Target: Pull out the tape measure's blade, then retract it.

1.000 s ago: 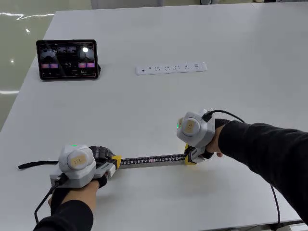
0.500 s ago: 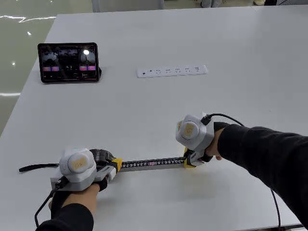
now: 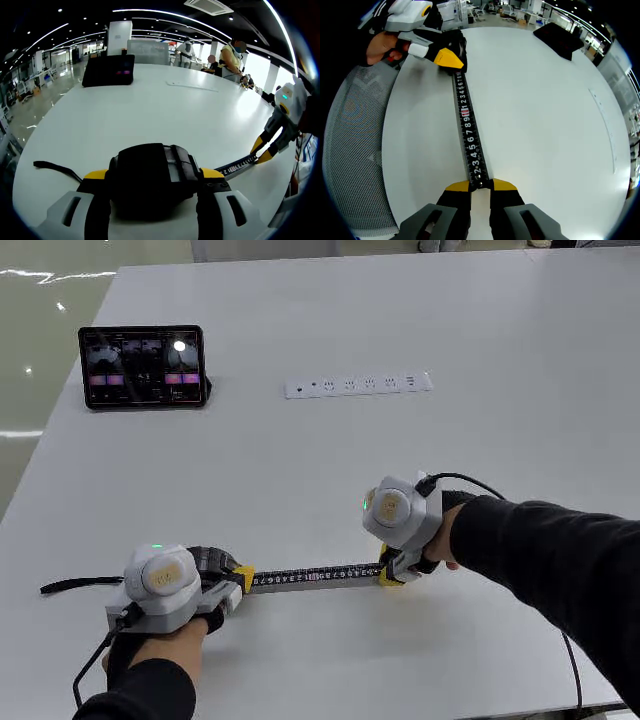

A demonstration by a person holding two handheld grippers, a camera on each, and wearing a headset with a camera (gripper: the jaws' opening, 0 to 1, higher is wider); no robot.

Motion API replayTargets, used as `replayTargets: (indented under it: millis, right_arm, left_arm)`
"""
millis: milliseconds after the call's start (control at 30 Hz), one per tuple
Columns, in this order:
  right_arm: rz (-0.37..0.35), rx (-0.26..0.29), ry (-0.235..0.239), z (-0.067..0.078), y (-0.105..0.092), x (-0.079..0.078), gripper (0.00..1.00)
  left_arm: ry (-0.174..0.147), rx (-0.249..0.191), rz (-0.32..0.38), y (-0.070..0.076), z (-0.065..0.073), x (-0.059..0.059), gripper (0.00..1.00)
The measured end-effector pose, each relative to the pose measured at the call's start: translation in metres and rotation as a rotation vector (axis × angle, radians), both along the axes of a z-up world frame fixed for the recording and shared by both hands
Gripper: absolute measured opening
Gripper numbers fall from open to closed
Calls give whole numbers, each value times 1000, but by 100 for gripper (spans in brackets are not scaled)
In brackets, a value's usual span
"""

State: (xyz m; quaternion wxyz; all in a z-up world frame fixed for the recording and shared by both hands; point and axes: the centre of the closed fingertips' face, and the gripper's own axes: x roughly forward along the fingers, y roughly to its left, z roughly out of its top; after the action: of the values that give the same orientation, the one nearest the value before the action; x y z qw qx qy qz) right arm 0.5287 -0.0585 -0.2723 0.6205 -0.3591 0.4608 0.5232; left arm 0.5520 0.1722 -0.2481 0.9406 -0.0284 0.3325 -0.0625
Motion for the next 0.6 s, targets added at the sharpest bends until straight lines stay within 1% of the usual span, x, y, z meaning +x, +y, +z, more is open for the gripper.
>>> replayTargets:
  millis: [600]
  right_arm:
    - [-3, 3, 1, 0, 5, 1, 10]
  left_arm:
    - [1, 0, 0, 0, 0, 0, 66]
